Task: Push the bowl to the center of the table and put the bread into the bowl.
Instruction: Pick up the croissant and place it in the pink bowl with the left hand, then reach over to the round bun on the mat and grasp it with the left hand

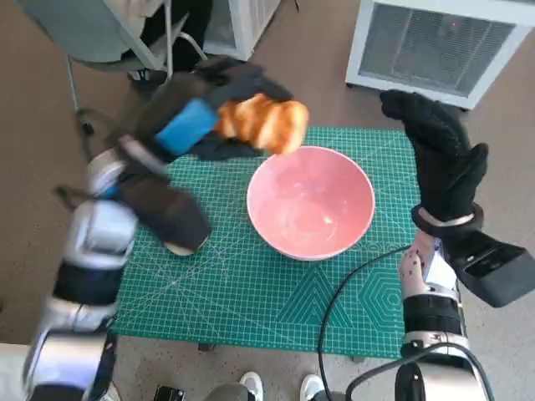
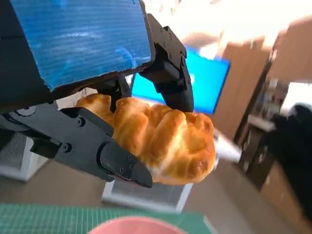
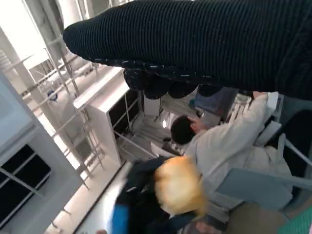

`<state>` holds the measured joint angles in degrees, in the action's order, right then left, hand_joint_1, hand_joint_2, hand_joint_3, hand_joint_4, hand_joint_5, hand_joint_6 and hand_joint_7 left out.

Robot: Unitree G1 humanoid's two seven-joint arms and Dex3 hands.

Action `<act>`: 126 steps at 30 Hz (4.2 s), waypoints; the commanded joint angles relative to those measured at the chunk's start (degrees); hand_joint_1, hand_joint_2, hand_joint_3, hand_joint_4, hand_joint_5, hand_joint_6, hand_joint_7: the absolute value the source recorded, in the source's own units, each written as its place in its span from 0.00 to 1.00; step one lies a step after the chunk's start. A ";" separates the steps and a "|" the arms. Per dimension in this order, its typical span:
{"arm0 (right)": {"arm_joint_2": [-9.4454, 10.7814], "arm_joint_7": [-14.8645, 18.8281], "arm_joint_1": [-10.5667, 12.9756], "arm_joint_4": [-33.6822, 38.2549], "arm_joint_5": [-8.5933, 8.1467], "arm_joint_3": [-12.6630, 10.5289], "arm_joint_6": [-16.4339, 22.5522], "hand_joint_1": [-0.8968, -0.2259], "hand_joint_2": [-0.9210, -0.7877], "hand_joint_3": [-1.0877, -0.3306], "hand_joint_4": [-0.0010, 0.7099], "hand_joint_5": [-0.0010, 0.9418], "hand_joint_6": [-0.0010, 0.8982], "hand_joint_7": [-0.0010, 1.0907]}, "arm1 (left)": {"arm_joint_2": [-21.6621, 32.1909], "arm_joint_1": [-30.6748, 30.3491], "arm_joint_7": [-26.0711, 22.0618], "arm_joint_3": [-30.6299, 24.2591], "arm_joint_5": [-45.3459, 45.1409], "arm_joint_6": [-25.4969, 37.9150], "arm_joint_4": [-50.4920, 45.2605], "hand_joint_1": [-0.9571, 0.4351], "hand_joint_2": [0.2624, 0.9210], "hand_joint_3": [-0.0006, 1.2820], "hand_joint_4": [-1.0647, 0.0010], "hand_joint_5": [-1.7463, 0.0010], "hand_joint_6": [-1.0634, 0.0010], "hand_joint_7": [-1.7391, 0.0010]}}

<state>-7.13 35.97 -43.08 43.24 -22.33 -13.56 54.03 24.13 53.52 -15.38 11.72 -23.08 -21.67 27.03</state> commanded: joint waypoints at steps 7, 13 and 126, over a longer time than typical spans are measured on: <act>-0.03 -1.03 3.30 -1.92 -0.14 -0.28 -1.12 0.42 0.00 0.50 0.50 0.00 0.38 0.05 | -6.80 11.88 1.70 9.14 -7.08 -5.39 25.37 0.69 1.00 0.08 0.36 0.30 0.46 0.33; -0.21 -1.93 4.29 -3.60 0.23 -0.18 -1.31 0.42 0.00 0.50 0.50 0.00 0.38 0.05 | -9.45 14.43 2.11 10.70 -7.74 -6.79 33.64 0.69 1.00 0.09 0.40 0.25 0.45 0.36; -1.27 1.62 2.58 -3.76 -1.43 -0.20 -5.33 0.41 0.00 0.50 0.49 0.00 0.39 0.04 | 11.07 -11.84 -20.28 10.77 -6.04 7.65 20.59 0.57 0.90 0.00 0.74 0.99 0.62 0.98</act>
<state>-8.20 37.07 -40.84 38.93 -23.07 -13.55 49.00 35.98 42.00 -37.48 21.33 -27.27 -14.27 45.66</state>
